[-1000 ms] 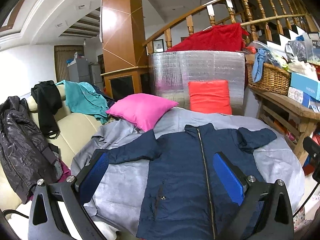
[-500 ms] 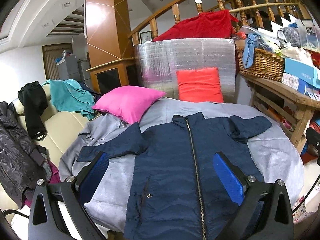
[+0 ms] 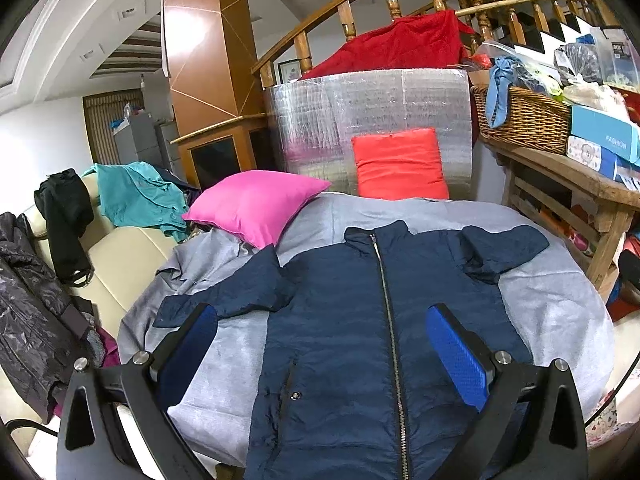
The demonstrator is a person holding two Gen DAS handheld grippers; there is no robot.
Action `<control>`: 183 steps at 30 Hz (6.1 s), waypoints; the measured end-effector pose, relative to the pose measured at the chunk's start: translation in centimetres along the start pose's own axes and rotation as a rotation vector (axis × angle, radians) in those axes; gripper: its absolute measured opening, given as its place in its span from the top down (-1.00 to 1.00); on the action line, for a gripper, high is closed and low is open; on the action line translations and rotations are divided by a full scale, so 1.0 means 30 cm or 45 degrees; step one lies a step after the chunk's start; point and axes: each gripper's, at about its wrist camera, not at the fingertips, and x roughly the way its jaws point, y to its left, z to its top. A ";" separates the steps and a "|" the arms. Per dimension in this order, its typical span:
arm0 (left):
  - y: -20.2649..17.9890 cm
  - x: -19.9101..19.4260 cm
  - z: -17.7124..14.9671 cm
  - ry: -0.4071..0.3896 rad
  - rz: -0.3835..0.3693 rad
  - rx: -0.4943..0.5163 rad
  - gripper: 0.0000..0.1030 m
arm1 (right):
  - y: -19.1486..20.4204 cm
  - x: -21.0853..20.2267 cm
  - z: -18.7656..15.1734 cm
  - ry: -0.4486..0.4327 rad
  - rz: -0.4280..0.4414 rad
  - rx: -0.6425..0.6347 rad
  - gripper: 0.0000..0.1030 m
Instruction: Fold large clothes
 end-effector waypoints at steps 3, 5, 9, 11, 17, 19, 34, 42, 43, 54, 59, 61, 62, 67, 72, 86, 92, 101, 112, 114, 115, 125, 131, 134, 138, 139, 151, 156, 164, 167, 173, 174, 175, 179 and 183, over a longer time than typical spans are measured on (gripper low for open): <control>0.016 -0.005 0.006 -0.010 0.015 -0.004 -1.00 | 0.004 -0.006 0.002 -0.012 0.006 -0.001 -1.00; 0.029 -0.009 0.008 -0.015 0.023 -0.010 -1.00 | 0.011 -0.010 0.006 -0.019 0.014 0.002 -1.00; 0.056 -0.017 0.014 -0.030 0.034 -0.027 -1.00 | 0.031 -0.024 0.014 -0.039 0.023 -0.005 -1.00; 0.070 -0.021 0.015 -0.038 0.036 -0.033 -1.00 | 0.045 -0.032 0.017 -0.047 0.025 -0.015 -1.00; 0.105 -0.023 0.021 -0.050 0.032 -0.055 -1.00 | 0.083 -0.031 0.035 -0.053 0.027 -0.040 -1.00; 0.112 -0.016 0.024 -0.049 0.028 -0.061 -1.00 | 0.094 -0.027 0.040 -0.052 0.029 -0.050 -1.00; 0.142 0.026 0.021 -0.017 0.027 -0.083 -1.00 | 0.112 -0.007 0.048 -0.038 0.038 -0.060 -1.00; 0.193 0.137 -0.006 0.197 -0.078 -0.134 -1.00 | 0.024 0.005 0.089 -0.024 0.090 0.032 -1.00; 0.194 0.147 -0.010 0.210 -0.077 -0.133 -1.00 | 0.008 0.010 0.096 -0.029 0.088 0.045 -1.00; 0.155 0.537 0.027 0.397 -0.001 -0.158 -1.00 | -0.342 0.460 0.143 0.157 0.254 0.489 -1.00; 0.079 0.788 0.013 0.415 0.057 -0.160 -1.00 | -0.477 0.833 0.070 0.307 0.312 0.763 -0.97; 0.046 0.890 -0.013 0.441 0.049 -0.167 -1.00 | -0.510 0.959 0.036 0.350 0.337 0.835 -0.82; 0.034 0.931 -0.024 0.459 0.047 -0.168 -1.00 | -0.536 1.049 0.011 0.375 0.348 0.899 -0.80; -0.016 1.132 -0.090 0.552 0.059 -0.151 -1.00 | -0.646 1.343 -0.053 0.443 0.293 1.045 -0.46; -0.028 1.229 -0.118 0.627 0.041 -0.162 -1.00 | -0.738 1.548 -0.092 0.509 0.181 1.135 -0.34; -0.029 1.210 -0.101 0.543 0.100 -0.101 -1.00 | -0.579 1.533 0.017 0.374 0.262 0.892 0.73; 0.066 1.169 -0.061 0.468 0.150 -0.168 -1.00 | -0.296 1.209 0.122 0.276 0.595 0.748 0.73; 0.200 1.101 -0.054 0.414 0.205 -0.243 -1.00 | 0.111 1.056 -0.110 0.566 0.873 0.686 0.67; 0.261 1.099 -0.080 0.435 0.203 -0.268 -1.00 | -0.146 1.185 -0.292 0.672 0.780 1.288 -0.65; 0.249 1.101 -0.075 0.430 0.197 -0.263 -1.00 | -0.210 1.224 -0.313 0.647 0.751 1.446 -0.69; 0.243 1.101 -0.072 0.425 0.196 -0.257 -1.00 | -0.232 1.236 -0.329 0.642 0.746 1.509 -0.69; 0.228 1.110 -0.072 0.416 0.211 -0.236 -1.00 | -0.466 1.192 -0.344 0.509 0.690 1.832 -0.69; 0.209 1.114 -0.072 0.418 0.213 -0.239 -1.00 | -0.434 1.264 -0.368 0.575 0.578 1.865 -0.70; 0.187 1.112 -0.073 0.413 0.202 -0.222 -1.00 | -0.414 1.345 -0.365 0.648 0.551 1.830 -0.70; 0.166 1.107 -0.070 0.404 0.195 -0.186 -1.00 | -0.444 1.383 -0.351 0.625 0.401 1.685 -0.31; 0.165 1.105 -0.070 0.401 0.196 -0.183 -1.00 | -0.437 1.391 -0.338 0.617 0.389 1.650 0.07; 0.321 1.049 -0.088 0.371 0.263 -0.267 -1.00 | -0.022 1.104 0.071 0.187 0.635 0.705 0.58; 0.390 1.032 -0.105 0.372 0.281 -0.308 -1.00 | 0.181 1.083 0.060 0.347 0.861 0.600 0.47; 0.407 1.032 -0.103 0.378 0.239 -0.357 -1.00 | -0.211 1.267 -0.152 0.572 0.531 1.239 -0.48; 0.346 1.045 -0.095 0.382 0.216 -0.310 -1.00 | -0.326 1.330 -0.210 0.601 0.389 1.414 -0.48; 0.242 1.083 -0.092 0.395 0.209 -0.198 -1.00 | -0.439 1.508 -0.328 0.617 0.386 1.707 -0.46; 0.237 1.087 -0.091 0.398 0.208 -0.194 -1.00 | -0.443 1.529 -0.321 0.583 0.401 1.708 -0.43; 0.232 1.089 -0.092 0.400 0.207 -0.192 -1.00 | -0.445 1.533 -0.311 0.560 0.414 1.703 -0.16; 0.225 1.096 -0.087 0.401 0.208 -0.190 -1.00 | -0.427 1.525 -0.198 0.437 0.391 1.477 0.38; 0.251 1.082 -0.081 0.387 0.220 -0.218 -1.00 | -0.313 1.396 -0.037 0.276 0.488 1.158 0.47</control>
